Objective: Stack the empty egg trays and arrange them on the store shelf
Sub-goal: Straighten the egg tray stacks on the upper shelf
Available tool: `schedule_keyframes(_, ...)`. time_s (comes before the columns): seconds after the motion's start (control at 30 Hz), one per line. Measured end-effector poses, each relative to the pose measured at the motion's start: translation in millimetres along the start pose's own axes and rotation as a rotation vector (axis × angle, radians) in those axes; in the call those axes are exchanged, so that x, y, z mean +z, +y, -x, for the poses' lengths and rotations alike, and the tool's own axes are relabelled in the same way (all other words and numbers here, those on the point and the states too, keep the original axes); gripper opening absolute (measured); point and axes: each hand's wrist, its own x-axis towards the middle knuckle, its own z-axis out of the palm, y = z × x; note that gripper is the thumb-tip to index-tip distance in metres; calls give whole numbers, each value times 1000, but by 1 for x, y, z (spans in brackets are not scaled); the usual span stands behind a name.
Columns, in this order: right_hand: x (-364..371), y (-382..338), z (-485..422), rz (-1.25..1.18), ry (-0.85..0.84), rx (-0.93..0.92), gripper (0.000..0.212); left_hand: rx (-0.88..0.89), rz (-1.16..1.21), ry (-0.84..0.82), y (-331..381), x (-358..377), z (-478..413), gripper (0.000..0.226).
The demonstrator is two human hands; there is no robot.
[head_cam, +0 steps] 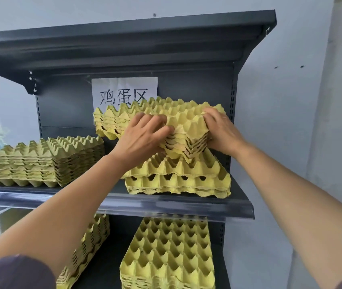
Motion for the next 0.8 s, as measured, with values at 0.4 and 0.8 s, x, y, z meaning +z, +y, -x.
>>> schedule_keyframes(0.4, -45, -48, 9, 225, 66, 10, 55, -75, 267, -160, -50, 6, 25, 88)
schedule_keyframes(0.8, -21, -108, -4, 371, -100, 141, 62, -190, 400, -486, -58, -15, 22, 82)
